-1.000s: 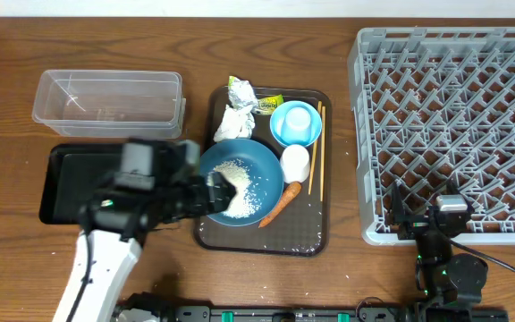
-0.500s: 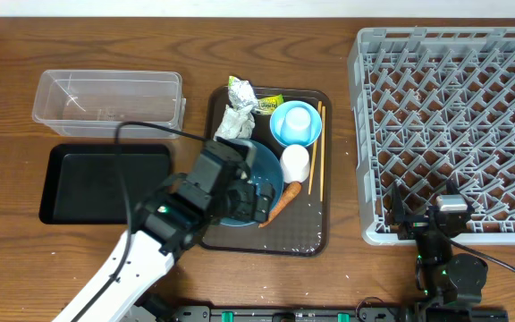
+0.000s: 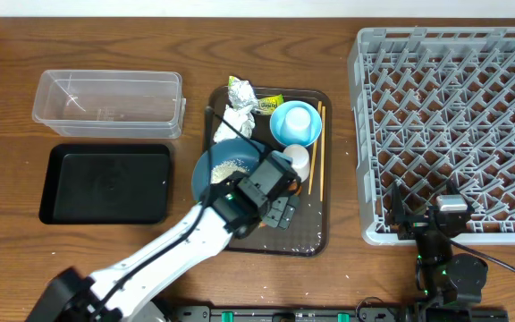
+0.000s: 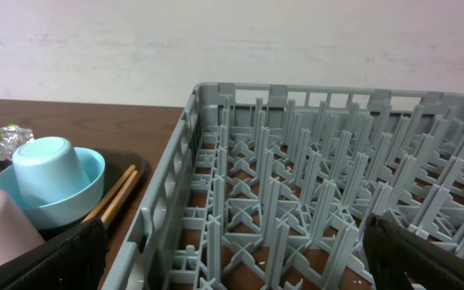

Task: Sort waste into correct bins and load items into the dishwasher rack
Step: 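Lower the left gripper onto the blue bowl rim and grasp it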

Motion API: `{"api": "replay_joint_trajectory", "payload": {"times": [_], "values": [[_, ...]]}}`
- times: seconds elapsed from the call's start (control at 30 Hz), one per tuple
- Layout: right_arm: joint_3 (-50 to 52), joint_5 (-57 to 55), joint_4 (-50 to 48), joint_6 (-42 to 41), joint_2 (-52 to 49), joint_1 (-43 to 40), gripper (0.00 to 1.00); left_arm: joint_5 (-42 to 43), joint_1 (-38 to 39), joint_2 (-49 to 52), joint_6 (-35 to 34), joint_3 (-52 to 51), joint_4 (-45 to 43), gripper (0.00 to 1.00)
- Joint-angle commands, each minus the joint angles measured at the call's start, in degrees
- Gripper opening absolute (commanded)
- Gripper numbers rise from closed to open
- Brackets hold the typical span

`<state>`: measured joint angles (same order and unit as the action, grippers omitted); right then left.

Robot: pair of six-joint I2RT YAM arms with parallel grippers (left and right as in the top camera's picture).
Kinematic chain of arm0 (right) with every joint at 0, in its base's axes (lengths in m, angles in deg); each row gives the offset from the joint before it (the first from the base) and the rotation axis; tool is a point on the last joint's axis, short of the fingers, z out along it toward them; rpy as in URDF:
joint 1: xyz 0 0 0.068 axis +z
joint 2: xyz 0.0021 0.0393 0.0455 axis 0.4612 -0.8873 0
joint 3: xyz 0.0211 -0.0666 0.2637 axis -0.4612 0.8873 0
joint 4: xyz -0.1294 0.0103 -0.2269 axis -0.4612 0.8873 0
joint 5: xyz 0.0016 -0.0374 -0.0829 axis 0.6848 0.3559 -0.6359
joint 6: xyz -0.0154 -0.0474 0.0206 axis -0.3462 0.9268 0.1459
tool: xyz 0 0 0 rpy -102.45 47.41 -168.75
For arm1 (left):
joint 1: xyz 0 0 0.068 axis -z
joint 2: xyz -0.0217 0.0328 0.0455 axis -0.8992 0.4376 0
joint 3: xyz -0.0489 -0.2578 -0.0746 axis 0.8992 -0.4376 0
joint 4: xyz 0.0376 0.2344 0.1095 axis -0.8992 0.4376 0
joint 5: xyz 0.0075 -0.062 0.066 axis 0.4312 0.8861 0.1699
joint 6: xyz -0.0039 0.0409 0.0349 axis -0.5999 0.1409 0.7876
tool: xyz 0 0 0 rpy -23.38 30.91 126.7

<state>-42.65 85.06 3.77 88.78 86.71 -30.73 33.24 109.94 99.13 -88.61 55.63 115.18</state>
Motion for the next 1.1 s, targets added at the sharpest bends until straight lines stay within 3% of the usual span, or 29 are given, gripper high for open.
{"api": "replay_joint_trajectory", "payload": {"times": [0.0,0.33,0.9,1.07], "values": [[0.1,-0.1,0.2,0.5,0.3,-0.1,0.99,-4.0,0.2,2.4,1.4,1.1,-1.9,0.88],[0.1,-0.1,0.2,0.5,0.3,-0.1,0.99,-7.4,0.2,7.7,3.0,1.1,-4.1,0.73],[0.1,-0.1,0.2,0.5,0.3,-0.1,0.99,-5.1,0.2,10.8,3.0,1.1,-4.6,0.72],[0.1,-0.1,0.2,0.5,0.3,-0.1,0.99,-5.1,0.2,11.6,3.0,1.1,-4.9,0.65]]}}
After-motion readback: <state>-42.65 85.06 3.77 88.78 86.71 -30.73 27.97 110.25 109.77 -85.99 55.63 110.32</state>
